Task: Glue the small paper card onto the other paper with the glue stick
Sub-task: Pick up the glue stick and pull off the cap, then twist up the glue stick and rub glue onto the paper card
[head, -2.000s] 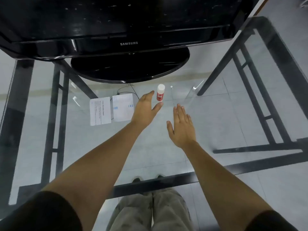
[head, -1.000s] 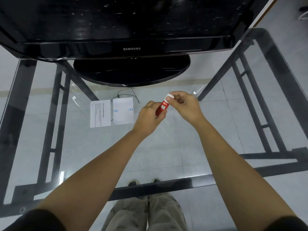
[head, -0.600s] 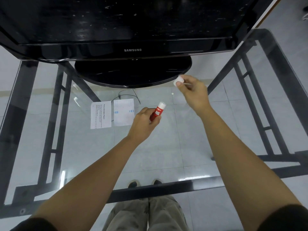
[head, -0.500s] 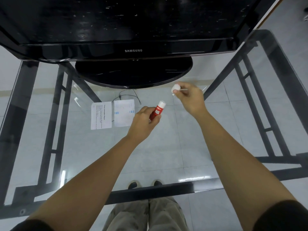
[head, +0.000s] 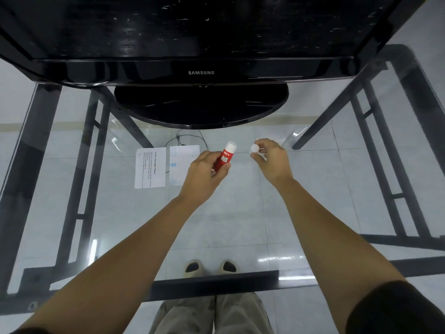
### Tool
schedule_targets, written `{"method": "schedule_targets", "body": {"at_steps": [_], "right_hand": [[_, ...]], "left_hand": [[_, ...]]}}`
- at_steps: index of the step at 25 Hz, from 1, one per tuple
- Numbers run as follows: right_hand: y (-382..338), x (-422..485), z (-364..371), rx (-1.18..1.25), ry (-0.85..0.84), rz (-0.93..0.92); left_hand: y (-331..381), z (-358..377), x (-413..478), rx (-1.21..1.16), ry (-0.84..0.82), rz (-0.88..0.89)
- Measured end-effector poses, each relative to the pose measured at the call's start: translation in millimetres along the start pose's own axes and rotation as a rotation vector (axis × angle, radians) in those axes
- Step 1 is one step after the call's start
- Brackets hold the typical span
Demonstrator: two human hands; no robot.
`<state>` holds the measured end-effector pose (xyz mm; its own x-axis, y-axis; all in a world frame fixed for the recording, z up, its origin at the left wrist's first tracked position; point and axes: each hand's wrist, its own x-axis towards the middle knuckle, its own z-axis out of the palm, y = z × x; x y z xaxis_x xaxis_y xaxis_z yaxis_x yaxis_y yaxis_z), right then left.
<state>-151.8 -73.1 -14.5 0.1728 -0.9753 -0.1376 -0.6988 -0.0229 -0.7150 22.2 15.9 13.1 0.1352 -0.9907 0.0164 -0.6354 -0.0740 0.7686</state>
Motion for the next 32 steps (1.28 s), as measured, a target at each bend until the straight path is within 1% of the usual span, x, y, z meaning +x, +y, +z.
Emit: {"method": "schedule_targets", "body": {"at_steps": [5,7,9,11,12,15,18,19,21,26,28,30,32], "right_hand": [[2.9,-2.6,-1.9,-0.028,-0.020,0.001],[-1.0,-7.2,-8.6,0.007,0.035,0.011],[-12.8,-12.8,-20.2,0.066,0.125,-0.004],[-32.8,-18.8,-35.9,0.152,0.176,-0.026],[-45.1,-23.2,-44.0,0.210,0.172,-0.030],[-83.4,-44.3,-60.2,0.337,0.060,-0.003],[-108.1,-64.5,-57.6,0.395,-0.098,0.030],[-115.4,-69.3,-55.9,0.418,-0.133,0.030],[-129.1,-74.5,-55.0,0.492,-0.150,0.021],[-151.8,-81.3,-55.1,0.591,-0.121,0.004],[-155.0,-86.6,-56.3,0.615,-0.051,0.030],[-156.7,-91.9,-58.2,0.618,0.022,0.055],[-159.4,-98.1,-58.0,0.633,0.058,0.063]], "left_hand": [[1.7,1.2,2.8,-0.025,0.000,0.005],[4.5,-2.2,4.2,-0.040,-0.005,-0.002],[9.4,-9.1,3.9,-0.075,-0.012,-0.026],[15.0,-20.5,0.9,-0.169,-0.030,-0.069],[19.1,-27.4,-2.0,-0.236,-0.036,-0.095],[33.4,-48.2,-14.3,-0.398,0.023,-0.130],[50.4,-64.9,-22.5,-0.408,0.107,-0.097],[56.2,-70.5,-25.2,-0.403,0.120,-0.074],[65.7,-80.3,-30.0,-0.384,0.132,-0.023],[71.9,-88.9,-43.2,-0.348,0.133,0.049],[69.9,-85.9,-52.7,-0.361,0.156,0.040],[69.0,-82.3,-61.9,-0.347,0.207,-0.007],[69.4,-78.9,-68.2,-0.344,0.257,-0.002]]}}
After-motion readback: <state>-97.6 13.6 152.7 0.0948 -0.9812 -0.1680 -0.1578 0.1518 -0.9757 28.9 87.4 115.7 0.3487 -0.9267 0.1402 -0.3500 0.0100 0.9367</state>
